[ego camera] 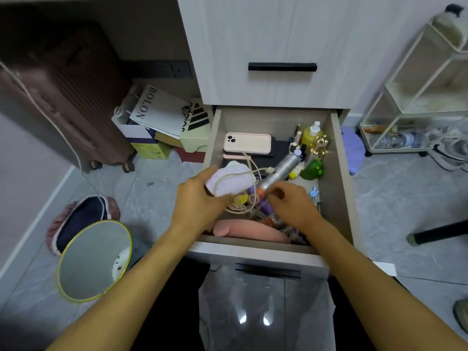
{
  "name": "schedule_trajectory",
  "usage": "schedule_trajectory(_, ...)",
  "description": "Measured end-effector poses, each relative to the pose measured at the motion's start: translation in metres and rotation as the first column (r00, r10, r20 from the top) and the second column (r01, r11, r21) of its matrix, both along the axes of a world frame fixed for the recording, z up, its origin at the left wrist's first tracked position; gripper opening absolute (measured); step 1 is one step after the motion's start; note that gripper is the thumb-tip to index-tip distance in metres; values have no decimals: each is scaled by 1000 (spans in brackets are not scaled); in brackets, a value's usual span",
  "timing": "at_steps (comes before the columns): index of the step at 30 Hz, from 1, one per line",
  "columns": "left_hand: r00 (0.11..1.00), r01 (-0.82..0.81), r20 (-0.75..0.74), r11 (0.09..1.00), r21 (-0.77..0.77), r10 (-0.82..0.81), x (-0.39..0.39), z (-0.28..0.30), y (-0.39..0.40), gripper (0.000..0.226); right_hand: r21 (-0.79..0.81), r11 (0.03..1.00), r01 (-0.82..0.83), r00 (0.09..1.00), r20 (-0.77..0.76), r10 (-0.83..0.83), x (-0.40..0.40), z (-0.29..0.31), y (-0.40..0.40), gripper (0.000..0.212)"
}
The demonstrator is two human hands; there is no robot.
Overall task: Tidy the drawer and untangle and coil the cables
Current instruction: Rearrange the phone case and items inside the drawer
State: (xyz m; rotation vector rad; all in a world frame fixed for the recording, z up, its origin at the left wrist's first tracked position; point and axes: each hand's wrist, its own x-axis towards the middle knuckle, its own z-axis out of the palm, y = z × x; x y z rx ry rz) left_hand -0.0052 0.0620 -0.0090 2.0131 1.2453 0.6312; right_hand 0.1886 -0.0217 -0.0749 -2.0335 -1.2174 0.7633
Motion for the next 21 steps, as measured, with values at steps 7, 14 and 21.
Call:
schedule_trajectory(7,989,7,149,989,-145,15,-2,35,1,70,213,971,110,989,-124,-84,-16,60,-4,16)
schedule_trajectory(14,942,-5,314,942,-336,118,-6,64,0,52,148,980,134,988,-93,-121,-20,99,-10,14)
schedule_trajectory(21,934,-68,234,776,-627,271,8,27,-9,35,-10,988,156,983,-92,-156,-33,94,-14,10)
